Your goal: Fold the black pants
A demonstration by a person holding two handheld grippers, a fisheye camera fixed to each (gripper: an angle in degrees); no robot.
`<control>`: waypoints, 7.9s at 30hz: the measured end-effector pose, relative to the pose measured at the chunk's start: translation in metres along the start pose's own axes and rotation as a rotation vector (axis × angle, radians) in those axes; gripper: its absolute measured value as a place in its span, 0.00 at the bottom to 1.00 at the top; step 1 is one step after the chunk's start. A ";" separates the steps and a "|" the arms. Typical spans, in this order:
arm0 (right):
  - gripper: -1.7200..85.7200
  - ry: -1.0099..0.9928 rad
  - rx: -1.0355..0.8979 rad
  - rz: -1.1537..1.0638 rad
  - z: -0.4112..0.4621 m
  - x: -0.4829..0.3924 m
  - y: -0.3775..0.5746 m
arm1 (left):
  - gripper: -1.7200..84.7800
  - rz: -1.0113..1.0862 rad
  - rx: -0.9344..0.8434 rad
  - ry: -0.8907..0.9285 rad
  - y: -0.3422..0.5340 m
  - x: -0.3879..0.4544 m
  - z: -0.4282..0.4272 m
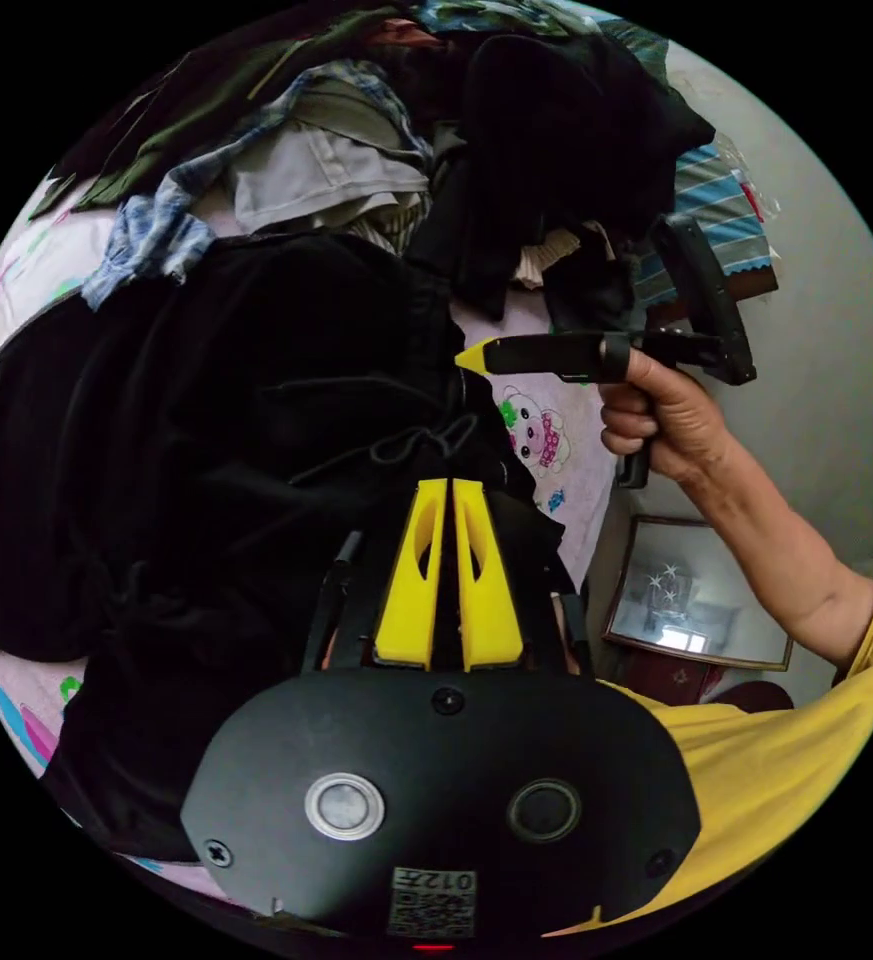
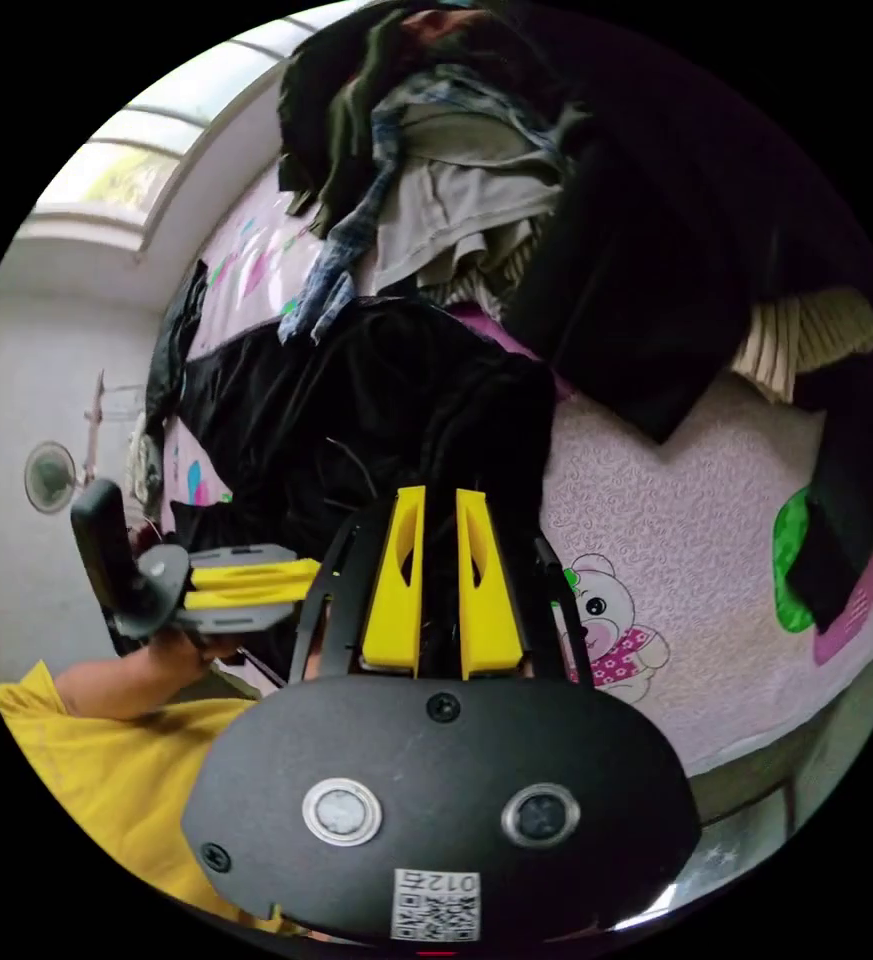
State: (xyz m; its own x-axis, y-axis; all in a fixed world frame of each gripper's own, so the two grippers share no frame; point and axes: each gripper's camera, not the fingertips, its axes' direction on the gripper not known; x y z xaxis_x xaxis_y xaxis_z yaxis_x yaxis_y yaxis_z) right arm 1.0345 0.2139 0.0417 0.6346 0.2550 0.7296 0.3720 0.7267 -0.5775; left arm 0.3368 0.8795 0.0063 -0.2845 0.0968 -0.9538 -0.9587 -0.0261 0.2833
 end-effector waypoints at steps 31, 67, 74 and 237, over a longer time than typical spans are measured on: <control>0.03 -0.171 -0.192 -0.039 -0.078 0.129 0.030 | 0.02 -0.254 -0.142 0.083 0.011 0.031 0.096; 0.04 -0.142 -0.433 -0.163 0.010 -0.035 0.229 | 0.02 0.118 -0.387 0.116 0.248 0.095 -0.049; 0.03 0.101 -0.082 -0.348 -0.026 -0.164 0.250 | 0.03 -0.122 -0.058 -0.060 0.332 0.044 -0.219; 0.04 -0.456 0.495 0.608 -0.107 0.027 0.143 | 0.05 -1.119 0.497 0.246 0.322 -0.255 -1.050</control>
State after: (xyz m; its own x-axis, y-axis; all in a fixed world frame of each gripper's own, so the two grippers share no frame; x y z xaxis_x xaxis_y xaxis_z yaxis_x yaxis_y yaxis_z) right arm 1.1775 0.2562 -0.0599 0.2573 0.8355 0.4856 -0.3401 0.5487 -0.7637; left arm 0.0982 -0.1979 0.2352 0.6415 -0.3665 -0.6739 -0.5850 0.3345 -0.7388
